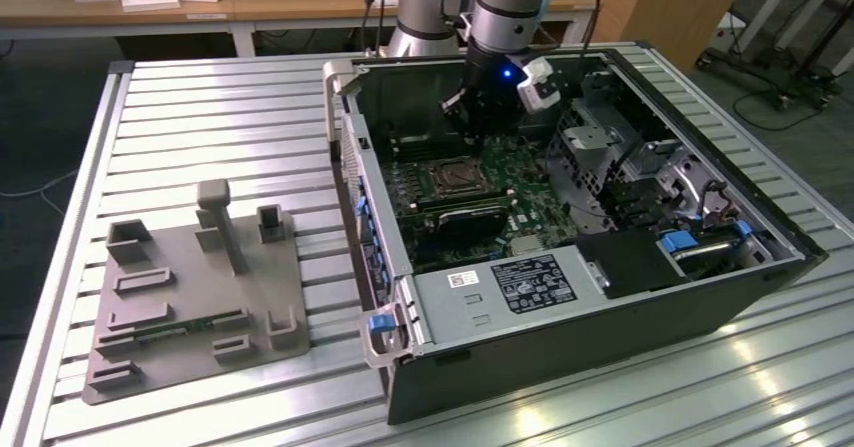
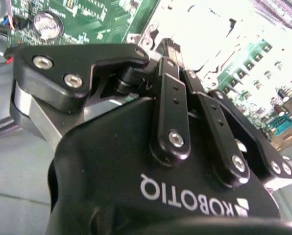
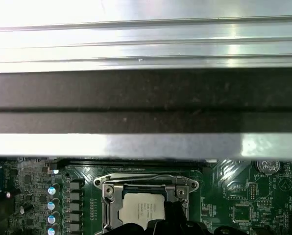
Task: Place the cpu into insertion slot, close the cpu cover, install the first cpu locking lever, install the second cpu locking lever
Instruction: 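Install the second cpu locking lever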
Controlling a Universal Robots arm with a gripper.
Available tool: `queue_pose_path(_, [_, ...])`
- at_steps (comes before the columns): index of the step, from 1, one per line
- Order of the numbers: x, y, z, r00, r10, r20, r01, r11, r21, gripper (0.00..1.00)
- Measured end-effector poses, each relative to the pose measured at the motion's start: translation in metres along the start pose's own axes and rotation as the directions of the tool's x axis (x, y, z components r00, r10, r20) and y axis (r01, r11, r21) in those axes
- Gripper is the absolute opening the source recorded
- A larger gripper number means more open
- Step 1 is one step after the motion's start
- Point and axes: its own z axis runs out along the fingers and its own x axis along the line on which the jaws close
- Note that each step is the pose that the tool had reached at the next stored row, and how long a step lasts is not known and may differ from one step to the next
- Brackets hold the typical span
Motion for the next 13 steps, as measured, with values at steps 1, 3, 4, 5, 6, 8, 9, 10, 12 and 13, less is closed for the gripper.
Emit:
queue_pose_path(1, [0.0000, -0.0009, -0.0005, 1.0000, 0.000, 0.0000, 0.000, 1.0000, 0.0011, 0.10])
queue_pose_path(3, [0.0000, -0.0032, -0.0010, 1.0000, 0.000, -0.0001, 0.000, 1.0000, 0.0030, 0.10])
queue_pose_path(4, [0.0000, -0.0046, -0.0010, 1.0000, 0.000, 0.0000, 0.000, 1.0000, 0.0037, 0.10])
queue_pose_path(5, [0.0000, -0.0063, -0.0011, 1.0000, 0.000, -0.0001, 0.000, 1.0000, 0.0043, 0.10])
queue_pose_path(6, [0.0000, -0.0084, -0.0011, 1.0000, 0.000, -0.0001, 0.000, 1.0000, 0.0047, 0.10])
queue_pose_path(8, [0.0000, -0.0130, -0.0010, 1.0000, 0.000, 0.0000, 0.000, 1.0000, 0.0050, 0.10])
queue_pose_path(9, [-0.0001, -0.0154, -0.0010, 1.0000, 0.000, 0.0000, 0.000, 1.0000, 0.0053, 0.10])
queue_pose_path(10, [-0.0001, -0.0178, -0.0011, 1.0000, 0.000, -0.0001, 0.000, 1.0000, 0.0057, 0.10])
queue_pose_path(12, [-0.0001, -0.0220, -0.0013, 1.0000, 0.000, 0.0000, 0.000, 1.0000, 0.0058, 0.10])
queue_pose_path(13, [-0.0001, -0.0236, -0.0016, 1.0000, 0.000, 0.0000, 0.000, 1.0000, 0.0057, 0.10])
